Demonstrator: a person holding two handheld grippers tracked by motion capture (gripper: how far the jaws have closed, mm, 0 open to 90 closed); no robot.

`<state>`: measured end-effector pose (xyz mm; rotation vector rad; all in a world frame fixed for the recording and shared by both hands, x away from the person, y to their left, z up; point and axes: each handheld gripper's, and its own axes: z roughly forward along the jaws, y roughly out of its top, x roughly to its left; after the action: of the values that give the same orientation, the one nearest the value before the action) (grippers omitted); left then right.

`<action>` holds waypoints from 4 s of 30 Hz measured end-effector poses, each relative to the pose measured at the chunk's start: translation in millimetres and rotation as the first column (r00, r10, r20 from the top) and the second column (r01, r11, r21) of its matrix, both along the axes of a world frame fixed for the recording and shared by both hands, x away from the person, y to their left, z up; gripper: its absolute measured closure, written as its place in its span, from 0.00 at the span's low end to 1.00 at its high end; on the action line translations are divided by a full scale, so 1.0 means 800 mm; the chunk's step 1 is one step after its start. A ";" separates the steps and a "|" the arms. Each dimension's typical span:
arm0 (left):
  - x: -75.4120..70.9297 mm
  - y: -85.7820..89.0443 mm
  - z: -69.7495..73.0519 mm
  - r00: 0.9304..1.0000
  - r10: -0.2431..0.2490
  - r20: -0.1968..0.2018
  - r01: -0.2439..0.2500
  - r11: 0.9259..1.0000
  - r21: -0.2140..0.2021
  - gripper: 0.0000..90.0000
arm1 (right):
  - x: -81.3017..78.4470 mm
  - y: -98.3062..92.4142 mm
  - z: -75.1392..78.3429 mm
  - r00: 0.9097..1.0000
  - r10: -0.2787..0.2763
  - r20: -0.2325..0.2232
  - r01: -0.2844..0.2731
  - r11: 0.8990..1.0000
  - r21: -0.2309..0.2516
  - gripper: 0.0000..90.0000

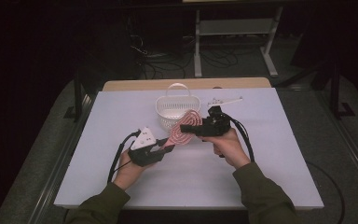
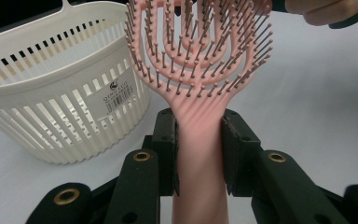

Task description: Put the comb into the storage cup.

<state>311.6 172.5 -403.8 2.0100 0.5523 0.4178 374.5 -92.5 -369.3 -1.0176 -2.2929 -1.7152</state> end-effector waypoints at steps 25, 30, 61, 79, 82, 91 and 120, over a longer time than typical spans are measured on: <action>0.002 -0.002 -0.004 0.999 -0.029 -0.023 0.029 0.999 0.019 0.79 | 0.001 -0.001 -0.001 0.998 0.048 -0.038 -0.045 0.997 0.059 0.69; 0.002 -0.002 -0.005 0.999 -0.033 -0.027 0.034 0.999 0.019 0.79 | 0.001 -0.001 -0.001 0.998 0.057 -0.036 -0.054 0.996 0.067 0.70; 0.008 0.005 -0.005 0.994 -0.061 -0.089 0.063 0.998 0.022 0.42 | 0.001 -0.005 -0.003 0.998 0.051 -0.036 -0.048 0.996 0.079 0.70; 0.007 0.046 -0.007 0.988 -0.052 -0.144 0.054 0.998 0.013 0.23 | 0.002 -0.009 -0.004 0.999 0.039 -0.029 -0.037 0.996 0.078 0.70; 0.004 0.056 -0.009 0.988 -0.038 -0.147 0.040 0.999 0.012 0.20 | 0.003 -0.009 -0.005 0.999 0.039 -0.032 -0.037 0.996 0.079 0.70; -0.008 0.076 -0.019 0.987 -0.027 -0.160 0.033 0.999 0.035 0.12 | 0.003 -0.009 -0.005 0.999 0.037 -0.033 -0.034 0.996 0.081 0.70; -0.028 0.106 -0.046 0.980 0.016 -0.199 0.010 0.992 0.127 0.00 | 0.002 -0.023 0.006 1.000 -0.007 -0.010 0.008 0.992 0.125 0.70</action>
<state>289.2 257.4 -440.6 2.1887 0.6667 0.2597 375.7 -110.7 -364.4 -1.0094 -2.1478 -1.8261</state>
